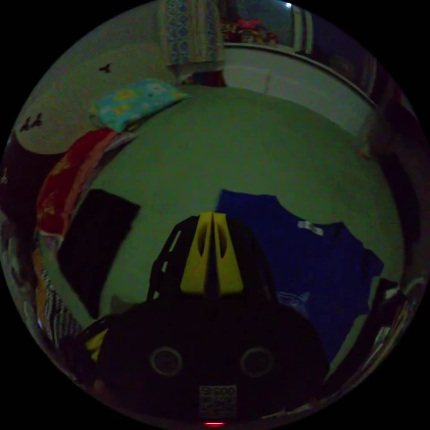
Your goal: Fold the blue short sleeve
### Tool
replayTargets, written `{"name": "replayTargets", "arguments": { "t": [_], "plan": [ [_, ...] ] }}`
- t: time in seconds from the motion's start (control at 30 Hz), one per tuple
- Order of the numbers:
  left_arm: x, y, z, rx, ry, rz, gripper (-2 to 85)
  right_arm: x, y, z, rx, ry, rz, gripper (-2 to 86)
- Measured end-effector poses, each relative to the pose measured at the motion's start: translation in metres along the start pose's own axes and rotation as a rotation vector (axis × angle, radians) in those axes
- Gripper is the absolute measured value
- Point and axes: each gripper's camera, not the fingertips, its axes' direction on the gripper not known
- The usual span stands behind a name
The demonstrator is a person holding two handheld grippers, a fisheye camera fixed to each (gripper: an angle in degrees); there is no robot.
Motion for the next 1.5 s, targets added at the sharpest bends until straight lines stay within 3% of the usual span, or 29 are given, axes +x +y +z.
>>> {"name": "replayTargets", "arguments": {
  "t": [0.2, 0.37, 0.57, 0.7, 0.93, 1.0, 1.13, 1.33, 1.5],
  "plan": [
    [0.048, 0.006, 0.004, -0.029, -0.039, 0.099, -0.6, -0.02, 0.005, 0.003, -0.062, 0.052, 0.04, -1.3],
    [0.06, 0.009, 0.004, -0.085, -0.051, 0.023, -0.6, -0.045, -0.003, -0.009, -0.113, 0.061, -0.005, -1.4],
    [0.087, 0.017, -0.005, -0.072, -0.075, 0.016, -0.7, -0.028, 0.029, -0.102, 0.04, -0.199, 0.003, -1.5],
    [0.104, 0.023, -0.01, -0.064, -0.04, -0.001, -0.6, -0.007, 0.086, -0.155, 0.034, -0.126, -0.059, -1.3],
    [0.148, 0.037, -0.019, -0.062, -0.034, -0.009, -0.6, -0.005, 0.144, -0.16, -0.146, -0.002, -0.102, -1.3],
    [0.159, 0.039, -0.021, -0.062, -0.034, -0.021, -0.6, -0.014, 0.149, -0.175, -0.129, 0.091, -0.154, -1.3],
    [0.189, 0.044, -0.025, -0.053, -0.052, -0.03, -0.6, -0.007, 0.167, -0.22, -0.075, 0.07, -0.213, -1.3],
    [0.251, 0.054, -0.029, -0.034, -0.11, 0.047, -0.6, 0.078, 0.252, -0.345, 0.069, 0.078, -0.121, -1.4],
    [0.314, 0.086, -0.039, 0.007, -0.135, 0.164, -0.6, 0.213, 0.369, -0.47, 0.054, 0.092, 0.108, -1.2]
  ]
}}
